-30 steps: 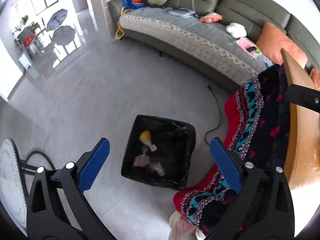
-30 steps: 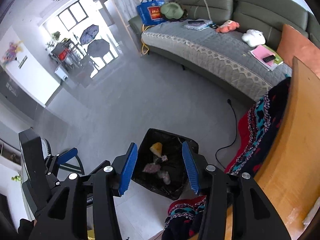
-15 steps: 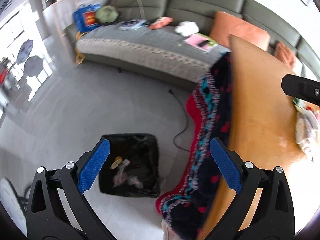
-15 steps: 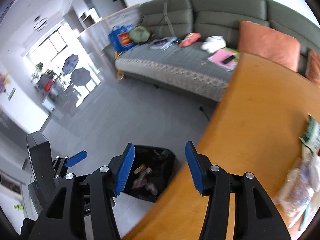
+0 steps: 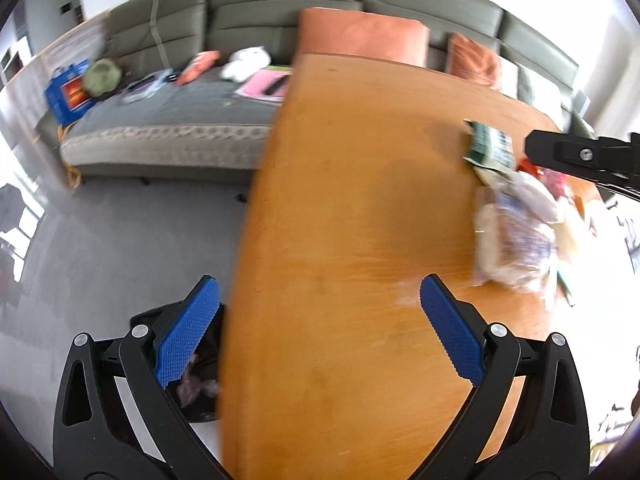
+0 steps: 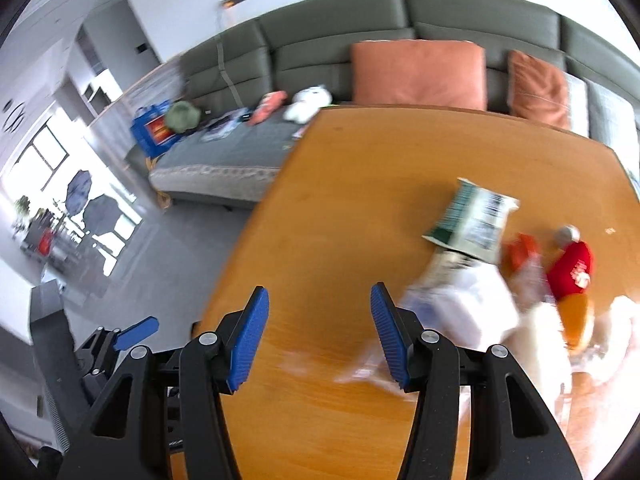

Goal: Collect trash
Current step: 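Grasp the bagged bread with left gripper while right grasps white glove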

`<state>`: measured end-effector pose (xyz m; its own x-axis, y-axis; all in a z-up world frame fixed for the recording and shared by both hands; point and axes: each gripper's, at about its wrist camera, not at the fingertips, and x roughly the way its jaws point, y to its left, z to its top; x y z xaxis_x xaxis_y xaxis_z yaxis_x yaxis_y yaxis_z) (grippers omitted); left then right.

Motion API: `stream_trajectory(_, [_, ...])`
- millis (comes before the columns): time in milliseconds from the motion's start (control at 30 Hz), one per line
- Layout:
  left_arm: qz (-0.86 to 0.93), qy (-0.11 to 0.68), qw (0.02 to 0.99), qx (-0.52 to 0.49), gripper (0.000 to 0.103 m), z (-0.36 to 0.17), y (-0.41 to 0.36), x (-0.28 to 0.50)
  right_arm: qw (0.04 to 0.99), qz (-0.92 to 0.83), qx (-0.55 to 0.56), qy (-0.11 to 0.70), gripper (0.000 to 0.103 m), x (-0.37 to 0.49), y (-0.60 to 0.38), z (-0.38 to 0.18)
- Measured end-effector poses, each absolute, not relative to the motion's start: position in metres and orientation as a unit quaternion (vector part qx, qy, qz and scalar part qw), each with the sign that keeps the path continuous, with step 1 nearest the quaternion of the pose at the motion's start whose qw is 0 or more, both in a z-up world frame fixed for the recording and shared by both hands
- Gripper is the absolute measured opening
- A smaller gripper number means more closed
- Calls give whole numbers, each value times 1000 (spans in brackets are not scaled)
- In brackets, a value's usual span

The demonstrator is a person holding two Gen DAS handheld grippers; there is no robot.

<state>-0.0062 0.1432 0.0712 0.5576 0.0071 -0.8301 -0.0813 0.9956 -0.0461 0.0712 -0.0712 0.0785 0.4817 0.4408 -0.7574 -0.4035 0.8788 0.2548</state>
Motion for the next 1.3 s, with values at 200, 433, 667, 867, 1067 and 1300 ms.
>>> stream_trajectory(200, [-21, 468, 883, -32, 97, 72, 91, 10, 859, 214, 13, 465, 54, 92, -116, 57])
stream_trajectory(433, [-53, 482, 874, -47, 97, 65, 47, 23, 830, 223, -37, 510, 44, 116, -133, 22])
stream_trajectory(667, [-73, 496, 865, -20, 97, 62, 8, 32, 836, 254, -9, 487, 8, 123, -150, 34])
stream_trajectory(867, [-82, 513, 854, 9, 97, 49, -19, 53, 847, 259, 18, 463, 8, 127, -170, 56])
stream_trajectory(1067, [-83, 533, 842, 13, 97, 27, -28, 67, 848, 254, 32, 464, 8, 130, -174, 59])
stream_trajectory(1300, [-96, 521, 848, 7, 85, 16, -20, 68, 853, 243, 34, 461, 8, 127, -174, 63])
